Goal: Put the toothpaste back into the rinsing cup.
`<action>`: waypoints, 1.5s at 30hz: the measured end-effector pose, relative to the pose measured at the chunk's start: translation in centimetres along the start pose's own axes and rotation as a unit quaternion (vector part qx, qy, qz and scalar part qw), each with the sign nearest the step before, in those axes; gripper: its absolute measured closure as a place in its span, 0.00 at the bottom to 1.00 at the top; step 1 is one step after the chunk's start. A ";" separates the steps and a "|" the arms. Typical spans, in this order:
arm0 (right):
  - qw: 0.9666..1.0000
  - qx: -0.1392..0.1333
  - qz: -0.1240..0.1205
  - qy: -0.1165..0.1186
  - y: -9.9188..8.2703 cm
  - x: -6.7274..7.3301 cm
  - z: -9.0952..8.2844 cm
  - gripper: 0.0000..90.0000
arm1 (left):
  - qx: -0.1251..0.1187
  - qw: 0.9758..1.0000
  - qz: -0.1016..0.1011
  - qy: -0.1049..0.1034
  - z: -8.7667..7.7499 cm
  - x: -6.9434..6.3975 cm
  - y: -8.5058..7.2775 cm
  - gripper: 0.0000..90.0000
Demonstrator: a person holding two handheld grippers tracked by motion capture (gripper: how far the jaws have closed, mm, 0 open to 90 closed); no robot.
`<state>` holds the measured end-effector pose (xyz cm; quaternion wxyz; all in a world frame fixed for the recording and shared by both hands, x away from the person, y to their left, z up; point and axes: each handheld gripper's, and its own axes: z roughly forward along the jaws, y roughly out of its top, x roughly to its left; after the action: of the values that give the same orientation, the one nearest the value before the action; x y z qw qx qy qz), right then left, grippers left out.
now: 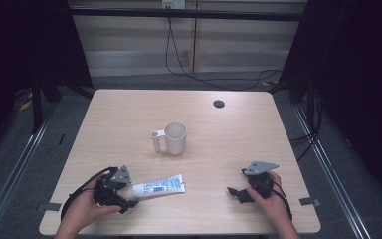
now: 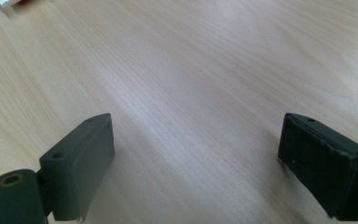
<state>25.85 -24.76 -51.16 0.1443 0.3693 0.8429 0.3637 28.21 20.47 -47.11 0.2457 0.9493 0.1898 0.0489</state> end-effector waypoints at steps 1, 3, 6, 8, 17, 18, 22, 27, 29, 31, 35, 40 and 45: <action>1.000 0.000 0.000 0.000 0.0 0.0 0.0 0.11 | 0.004 1.000 -0.001 -0.007 -0.2 0.0 0.5 0.23; 1.000 0.000 0.000 0.000 0.0 0.0 0.0 0.11 | 0.024 0.999 0.008 -0.020 -0.4 0.1 1.5 0.24; 1.000 0.000 0.000 0.000 0.0 0.0 0.0 0.11 | 0.052 0.998 0.024 -0.021 -0.1 0.0 2.5 0.25; 1.000 0.000 0.000 0.000 0.0 0.0 0.0 0.11 | 0.057 0.998 0.028 -0.022 0.1 -0.1 3.2 0.25; 1.000 0.000 0.000 0.000 0.0 0.0 0.0 0.11 | 0.087 0.995 0.046 -0.031 1.5 -0.6 5.9 0.27; 1.000 0.000 0.000 0.000 0.0 0.0 0.0 0.11 | 0.089 0.994 0.046 -0.035 1.6 -0.6 6.1 0.27; 1.000 0.000 0.000 0.000 0.0 0.0 0.0 0.11 | 0.098 0.993 0.054 -0.038 2.2 -0.7 7.0 0.28; 1.000 0.000 0.000 0.000 0.0 0.0 0.0 0.11 | 0.108 0.992 0.054 -0.045 2.7 -0.7 7.9 0.29; 1.000 0.000 0.000 0.000 0.0 0.0 0.0 0.11 | 0.110 0.991 0.054 -0.047 2.9 -0.8 8.1 0.29; 1.000 0.000 0.000 0.000 0.0 0.0 0.0 0.11 | 0.116 0.990 0.057 -0.048 3.1 -0.8 8.4 0.29; 1.000 0.000 0.000 0.000 0.0 0.0 0.0 0.11 | 0.119 0.990 0.062 -0.046 3.3 -0.8 8.8 0.29; 1.000 0.000 0.000 0.000 0.0 0.0 0.0 0.11 | 0.125 0.989 0.059 -0.050 3.5 -0.7 9.4 0.29; 1.000 0.000 0.000 0.000 0.0 0.0 0.0 0.11 | 0.135 0.987 0.064 -0.056 4.4 -0.9 10.0 0.30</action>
<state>25.85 -24.76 -51.15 0.1443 0.3692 0.8430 0.3637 31.58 10.07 -46.13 0.1222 0.9851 0.1197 -0.0146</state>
